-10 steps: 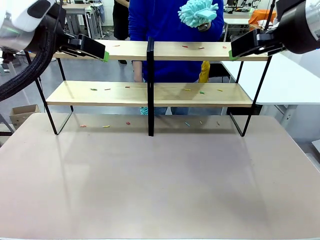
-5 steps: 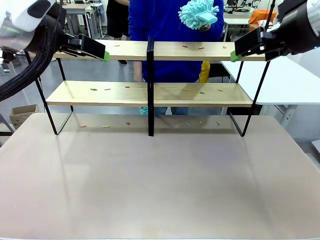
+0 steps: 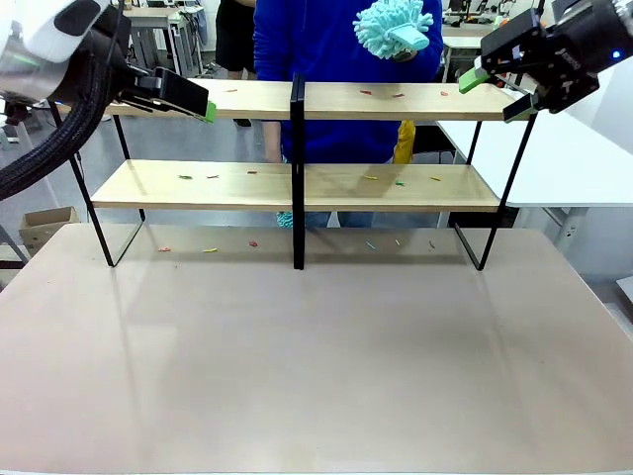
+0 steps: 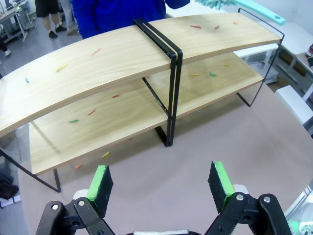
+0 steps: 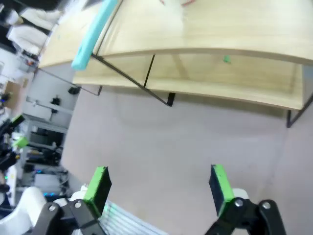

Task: Clean the shelves.
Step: Pick up the Duster when the human hands it over.

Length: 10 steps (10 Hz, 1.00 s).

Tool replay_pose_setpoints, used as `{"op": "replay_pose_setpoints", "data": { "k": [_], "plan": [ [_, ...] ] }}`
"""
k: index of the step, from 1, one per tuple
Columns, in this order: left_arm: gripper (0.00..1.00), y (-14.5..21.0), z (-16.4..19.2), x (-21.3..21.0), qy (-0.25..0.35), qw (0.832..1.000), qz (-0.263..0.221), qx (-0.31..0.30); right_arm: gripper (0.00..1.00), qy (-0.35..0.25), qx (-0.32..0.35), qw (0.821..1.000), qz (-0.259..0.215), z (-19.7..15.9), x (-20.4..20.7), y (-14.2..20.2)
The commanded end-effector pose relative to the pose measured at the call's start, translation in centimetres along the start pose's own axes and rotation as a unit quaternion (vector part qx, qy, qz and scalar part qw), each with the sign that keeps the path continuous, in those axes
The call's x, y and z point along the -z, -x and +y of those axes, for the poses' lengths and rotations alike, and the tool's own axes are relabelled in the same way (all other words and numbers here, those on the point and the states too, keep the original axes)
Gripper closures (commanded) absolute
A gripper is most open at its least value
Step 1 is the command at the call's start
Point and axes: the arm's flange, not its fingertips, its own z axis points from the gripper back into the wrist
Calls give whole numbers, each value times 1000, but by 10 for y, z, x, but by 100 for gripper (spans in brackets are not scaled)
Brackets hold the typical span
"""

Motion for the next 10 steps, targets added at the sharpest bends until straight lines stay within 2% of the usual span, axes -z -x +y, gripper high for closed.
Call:
{"op": "replay_pose_setpoints", "data": {
  "k": [1, 3, 5, 7, 8, 10],
  "plan": [
    [0, 0, 0, 0, 0, 1000, -1, 0, 0, -112, -2, 994, 2, -4, 15, -18],
    [0, 0, 0, 0, 0, 1000, -1, 0, 0, -201, 83, 976, 1, -22, 29, -75],
    [0, 0, 0, 0, 0, 1000, -1, 0, 0, -235, 151, 960, -21, -25, 53, -117],
    [0, 0, 0, 0, 0, 1000, -1, 0, 0, -251, 187, 950, -15, -27, 88, -138],
    [0, 0, 0, 0, 0, 1000, -1, 0, 0, -231, 196, 953, -16, -29, 105, -145],
    [0, 0, 0, 0, 0, 1000, -1, 0, 0, -234, 198, 952, -23, -31, 111, -147]
  ]
}}
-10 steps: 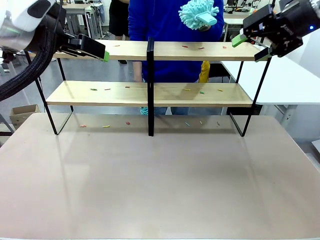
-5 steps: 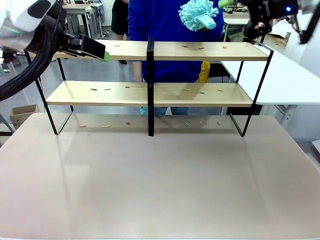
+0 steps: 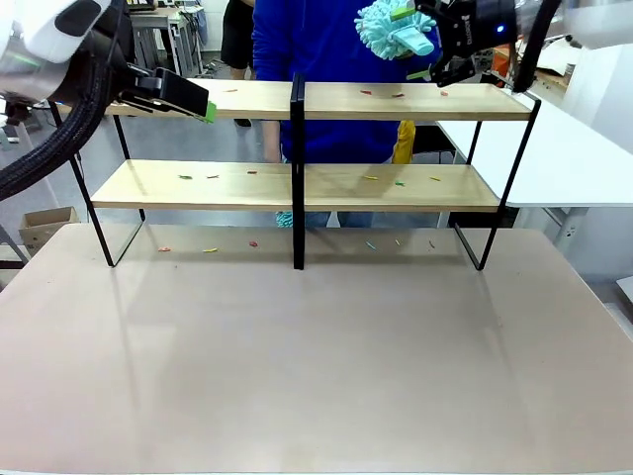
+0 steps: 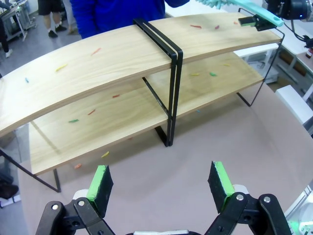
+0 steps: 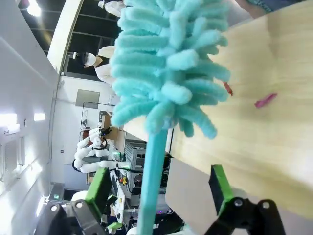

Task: Clean the shelves.
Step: Pick up the Duster when the human hands it over.

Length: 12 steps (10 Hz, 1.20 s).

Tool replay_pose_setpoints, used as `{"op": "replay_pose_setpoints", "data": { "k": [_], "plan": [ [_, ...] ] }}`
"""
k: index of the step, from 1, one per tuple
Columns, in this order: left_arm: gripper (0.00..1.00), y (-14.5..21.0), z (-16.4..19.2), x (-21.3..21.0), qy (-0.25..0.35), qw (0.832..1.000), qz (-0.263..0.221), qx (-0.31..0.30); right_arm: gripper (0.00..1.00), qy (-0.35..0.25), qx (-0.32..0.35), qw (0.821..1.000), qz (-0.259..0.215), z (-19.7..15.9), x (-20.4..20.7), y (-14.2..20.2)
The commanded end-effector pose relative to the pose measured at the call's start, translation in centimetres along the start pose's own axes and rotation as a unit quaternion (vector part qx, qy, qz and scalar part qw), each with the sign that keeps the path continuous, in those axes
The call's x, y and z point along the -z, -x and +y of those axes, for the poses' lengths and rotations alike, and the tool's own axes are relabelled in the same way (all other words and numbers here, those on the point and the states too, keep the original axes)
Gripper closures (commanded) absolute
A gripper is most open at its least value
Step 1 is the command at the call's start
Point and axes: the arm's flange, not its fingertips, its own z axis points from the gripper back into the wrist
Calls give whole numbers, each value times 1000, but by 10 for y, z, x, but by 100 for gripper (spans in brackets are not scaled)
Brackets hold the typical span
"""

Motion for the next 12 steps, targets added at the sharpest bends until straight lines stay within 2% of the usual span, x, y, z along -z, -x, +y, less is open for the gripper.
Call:
{"op": "replay_pose_setpoints", "data": {
  "k": [1, 4, 5, 6, 7, 9, 10, 12],
  "plan": [
    [0, 0, 0, -1, 0, 1000, -2, 0, 0, -5, -10, 1000, -16, 10, -12, 1],
    [0, 0, 0, -1, 0, 1000, -2, 0, 0, -2, -11, 1000, -12, 12, -18, 7],
    [0, 0, 0, -1, 0, 1000, -2, 0, 54, 11, -13, 1000, -19, 12, -19, 8],
    [0, 0, 0, -1, 0, 1000, -2, 0, 56, 9, -13, 1000, -23, 13, -20, 9],
    [0, 0, 0, -1, 0, 1000, -2, 0, 100, 12, -17, 999, -31, 13, -23, 10],
    [0, 0, 0, -1, 0, 1000, -2, 0, 100, 11, -14, 1000, -26, 11, -25, 10],
    [0, 0, 0, -1, 0, 1000, -2, 0, 81, 17, -15, 999, -24, 11, -23, 11],
    [0, 0, 0, -1, 0, 1000, -2, 0, 100, 18, -17, 999, -21, 10, -23, 11]
  ]
}}
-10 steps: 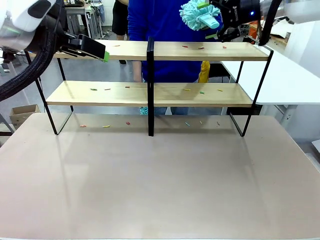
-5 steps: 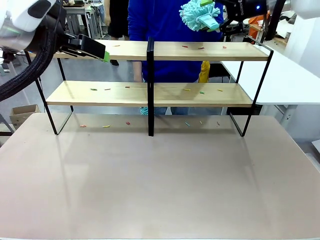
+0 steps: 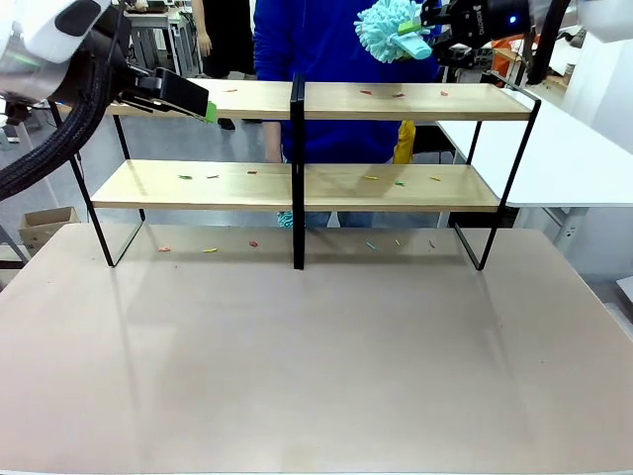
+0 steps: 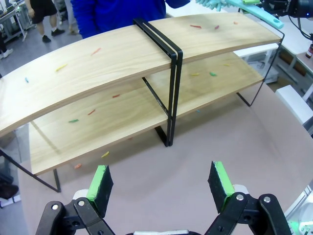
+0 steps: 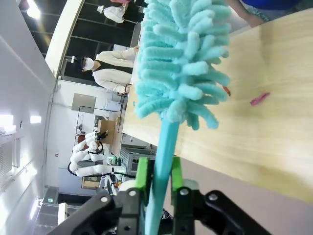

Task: Clean the shelves.
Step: Pick up the Duster when the human hands it over.

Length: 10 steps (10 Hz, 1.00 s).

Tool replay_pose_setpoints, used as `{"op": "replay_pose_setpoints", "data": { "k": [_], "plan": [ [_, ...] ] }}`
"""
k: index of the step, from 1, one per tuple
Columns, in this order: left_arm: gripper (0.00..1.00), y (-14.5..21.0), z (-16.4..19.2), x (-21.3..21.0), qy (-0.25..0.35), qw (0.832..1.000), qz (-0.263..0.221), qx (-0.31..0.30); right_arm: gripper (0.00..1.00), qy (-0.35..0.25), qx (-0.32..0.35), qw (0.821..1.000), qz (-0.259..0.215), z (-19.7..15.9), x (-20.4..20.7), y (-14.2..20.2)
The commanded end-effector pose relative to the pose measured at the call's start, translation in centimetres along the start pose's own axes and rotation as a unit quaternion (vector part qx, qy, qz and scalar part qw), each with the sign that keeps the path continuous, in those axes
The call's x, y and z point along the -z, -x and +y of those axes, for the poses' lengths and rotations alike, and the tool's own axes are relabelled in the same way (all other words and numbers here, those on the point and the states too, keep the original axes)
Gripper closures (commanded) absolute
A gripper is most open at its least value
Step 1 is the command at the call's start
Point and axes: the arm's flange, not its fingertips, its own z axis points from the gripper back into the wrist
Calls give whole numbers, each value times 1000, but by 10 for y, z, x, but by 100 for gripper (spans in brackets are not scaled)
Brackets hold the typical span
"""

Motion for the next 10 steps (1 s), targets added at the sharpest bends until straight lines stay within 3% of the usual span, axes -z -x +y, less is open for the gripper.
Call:
{"op": "replay_pose_setpoints", "data": {
  "k": [1, 4, 6, 8, 10],
  "plan": [
    [0, 0, 0, -1, 0, 1000, -2, 0, 100, 11, -2, 1000, -2, -2, -3, 5],
    [0, 0, 0, -1, 0, 1000, -2, 0, 100, 10, -2, 1000, 0, -6, -9, 6],
    [0, 0, 0, -1, 0, 1000, -2, 0, 100, 24, -38, 999, 11, -1, -35, 13],
    [0, 0, 0, -1, 0, 1000, -2, 0, 100, 51, -109, 990, 69, -2, -109, 32],
    [0, 0, 0, -1, 0, 1000, -2, 0, 100, 99, -146, 982, 69, -20, -216, 59]
  ]
}}
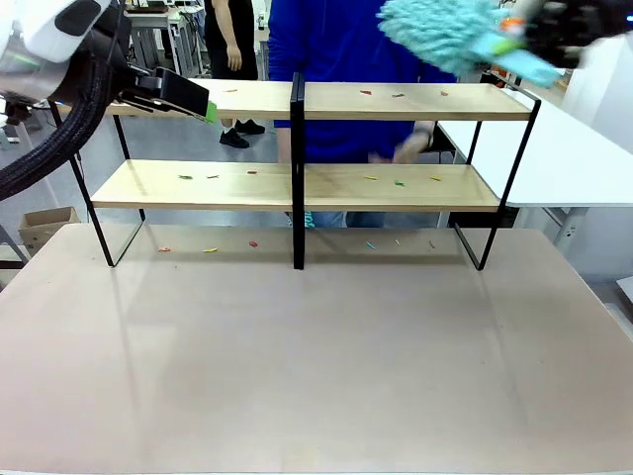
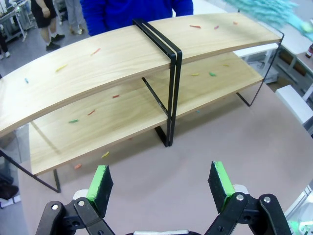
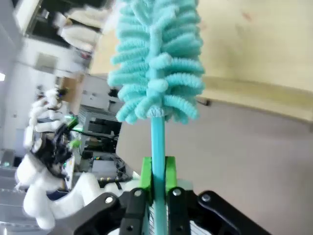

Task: Clean the shelves.
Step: Pick up the Duster when the human hands it over, then clean a randomly selected level of the Shelf with the Duster.

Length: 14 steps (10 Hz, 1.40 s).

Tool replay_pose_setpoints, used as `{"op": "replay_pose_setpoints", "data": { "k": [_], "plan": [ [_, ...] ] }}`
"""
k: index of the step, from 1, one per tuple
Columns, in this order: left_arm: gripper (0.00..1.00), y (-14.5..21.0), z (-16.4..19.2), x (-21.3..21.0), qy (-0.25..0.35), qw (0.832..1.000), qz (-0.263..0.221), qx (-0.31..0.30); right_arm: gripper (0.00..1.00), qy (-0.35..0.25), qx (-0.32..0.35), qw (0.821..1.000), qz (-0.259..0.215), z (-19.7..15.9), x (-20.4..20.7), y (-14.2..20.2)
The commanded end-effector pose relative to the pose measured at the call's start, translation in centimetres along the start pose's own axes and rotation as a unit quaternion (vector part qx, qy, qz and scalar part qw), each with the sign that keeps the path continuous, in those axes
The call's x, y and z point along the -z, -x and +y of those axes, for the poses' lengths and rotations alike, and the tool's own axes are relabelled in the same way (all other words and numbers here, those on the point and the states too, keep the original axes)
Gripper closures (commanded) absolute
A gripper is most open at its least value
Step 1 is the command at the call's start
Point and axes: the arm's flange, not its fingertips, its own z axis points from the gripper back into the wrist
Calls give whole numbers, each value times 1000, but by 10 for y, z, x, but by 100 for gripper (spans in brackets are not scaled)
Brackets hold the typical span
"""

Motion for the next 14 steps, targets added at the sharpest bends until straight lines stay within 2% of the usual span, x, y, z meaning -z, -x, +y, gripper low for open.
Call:
{"op": "replay_pose_setpoints", "data": {
  "k": [1, 2, 3, 4, 5, 6, 7, 14],
  "plan": [
    [0, 1, 1, 0, -1, 1000, -1, -1, 100, 15, -49, 998, -47, -32, -89, 46],
    [0, 1, 1, 0, -1, 1000, -1, -1, 100, 44, -28, 995, -86, -48, -129, 72],
    [0, 1, 1, 0, -1, 1000, -1, -1, 100, 100, -4, 988, -114, -64, -162, 99],
    [0, 1, 1, 0, -1, 1000, -1, -1, 100, 138, 9, 983, -120, -74, -178, 119],
    [0, 1, 1, 0, -1, 1000, -1, -1, 100, 189, 9, 977, -102, -79, -181, 135],
    [0, 1, 1, 0, -1, 1000, -1, -1, 100, 210, -9, 973, -99, -84, -166, 140],
    [0, 1, 1, 0, -1, 1000, -1, -1, 100, 136, 13, 984, -116, -79, -205, 129],
    [0, 1, 1, 0, -1, 1000, -1, -1, 100, 136, 13, 984, -116, -79, -205, 129]
  ]
}}
